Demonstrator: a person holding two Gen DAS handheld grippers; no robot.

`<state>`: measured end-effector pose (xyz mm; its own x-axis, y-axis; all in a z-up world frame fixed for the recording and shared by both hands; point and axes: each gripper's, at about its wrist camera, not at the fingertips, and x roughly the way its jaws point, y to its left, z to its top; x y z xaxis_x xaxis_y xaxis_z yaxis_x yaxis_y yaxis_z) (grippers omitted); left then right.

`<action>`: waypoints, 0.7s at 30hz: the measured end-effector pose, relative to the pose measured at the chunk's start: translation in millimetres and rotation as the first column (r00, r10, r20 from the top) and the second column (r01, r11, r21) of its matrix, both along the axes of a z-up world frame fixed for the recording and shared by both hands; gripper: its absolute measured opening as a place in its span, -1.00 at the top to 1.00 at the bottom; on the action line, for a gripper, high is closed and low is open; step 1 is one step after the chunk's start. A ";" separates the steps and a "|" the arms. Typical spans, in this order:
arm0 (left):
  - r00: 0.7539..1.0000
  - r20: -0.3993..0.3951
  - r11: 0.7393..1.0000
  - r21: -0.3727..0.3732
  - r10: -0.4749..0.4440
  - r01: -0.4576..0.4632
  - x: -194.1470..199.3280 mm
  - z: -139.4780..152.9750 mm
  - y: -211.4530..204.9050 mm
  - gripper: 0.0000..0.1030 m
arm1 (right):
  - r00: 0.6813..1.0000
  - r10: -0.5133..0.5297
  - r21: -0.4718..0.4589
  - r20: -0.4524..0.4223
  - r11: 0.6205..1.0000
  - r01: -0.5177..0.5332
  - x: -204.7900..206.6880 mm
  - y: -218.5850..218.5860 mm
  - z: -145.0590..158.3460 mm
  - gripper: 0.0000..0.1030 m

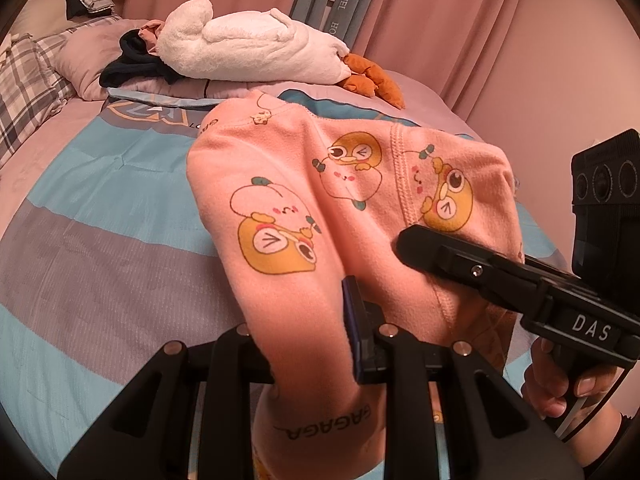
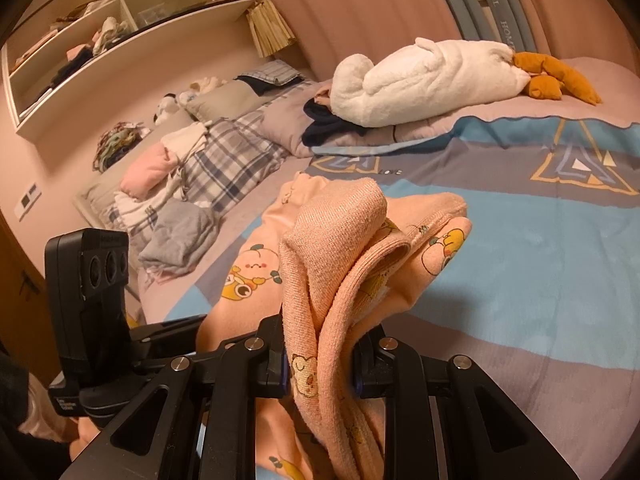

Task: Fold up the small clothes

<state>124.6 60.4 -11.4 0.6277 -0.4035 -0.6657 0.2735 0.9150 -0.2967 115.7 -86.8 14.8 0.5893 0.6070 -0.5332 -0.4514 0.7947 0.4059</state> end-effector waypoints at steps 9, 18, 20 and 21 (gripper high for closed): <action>1.000 -0.013 1.000 0.010 0.003 -0.003 22.6 -10.0 3.6 0.52 | 1.000 -0.001 -0.001 -0.013 1.000 0.001 18.1 4.3 -7.7 0.53; 1.000 -0.021 1.000 0.015 0.014 -0.014 47.1 -17.8 12.0 0.52 | 1.000 0.006 0.001 -0.020 1.000 -0.006 37.2 9.8 -14.4 0.53; 1.000 -0.023 1.000 0.013 0.017 -0.017 52.1 -19.5 14.4 0.52 | 1.000 0.008 0.002 -0.021 1.000 -0.008 42.4 11.9 -16.0 0.53; 1.000 -0.023 1.000 0.015 0.020 -0.019 54.4 -20.3 15.0 0.52 | 1.000 0.009 0.002 -0.020 1.000 -0.009 44.0 12.6 -16.6 0.53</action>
